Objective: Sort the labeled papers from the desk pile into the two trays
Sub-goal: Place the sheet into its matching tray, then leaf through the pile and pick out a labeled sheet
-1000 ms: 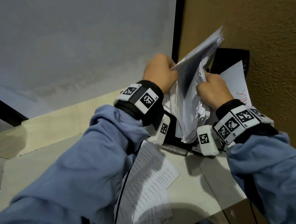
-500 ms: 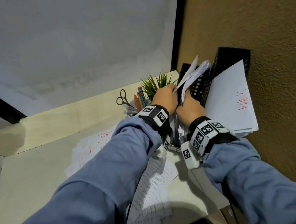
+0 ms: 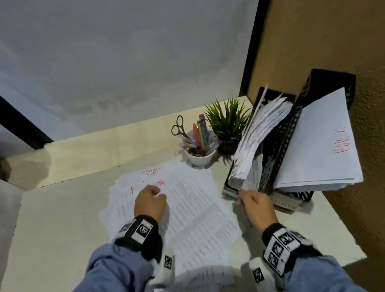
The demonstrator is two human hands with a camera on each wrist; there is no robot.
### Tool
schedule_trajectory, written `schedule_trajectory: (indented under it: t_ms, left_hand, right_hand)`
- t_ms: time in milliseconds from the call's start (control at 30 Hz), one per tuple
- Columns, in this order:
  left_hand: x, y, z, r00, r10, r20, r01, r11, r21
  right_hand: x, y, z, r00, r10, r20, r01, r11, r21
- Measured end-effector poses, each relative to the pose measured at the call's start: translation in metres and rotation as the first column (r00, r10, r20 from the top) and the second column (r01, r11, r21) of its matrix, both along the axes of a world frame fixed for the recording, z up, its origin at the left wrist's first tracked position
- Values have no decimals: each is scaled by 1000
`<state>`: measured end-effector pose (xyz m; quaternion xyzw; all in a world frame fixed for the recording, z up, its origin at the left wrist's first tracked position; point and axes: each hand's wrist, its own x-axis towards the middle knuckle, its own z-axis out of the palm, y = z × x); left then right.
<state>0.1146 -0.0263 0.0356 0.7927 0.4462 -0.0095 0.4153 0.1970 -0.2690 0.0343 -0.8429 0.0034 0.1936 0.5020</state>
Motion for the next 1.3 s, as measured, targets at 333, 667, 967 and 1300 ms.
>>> schedule_trajectory:
  t_ms: [333,667,967,1300]
  left_hand:
    - [-67,-5,-49,934,338,-112,-349,933,-88]
    - [-78,-2,-57,954,284,99,-254,937,-242]
    - [-96,14,-46,887,362,285,-193,854,-482]
    - [-100,19,-32,845,399,357,-92,765,-637]
  right_hand:
    - [-19,49,-52,966,241,-97,-259,856,-447]
    - [-27,62,-58,976,212,-53,-215,885,-412]
    - [-10,75,-41,995,72,-70,-72,997,10]
    - [-15,76,-39,981,-31,-191,51,993,103]
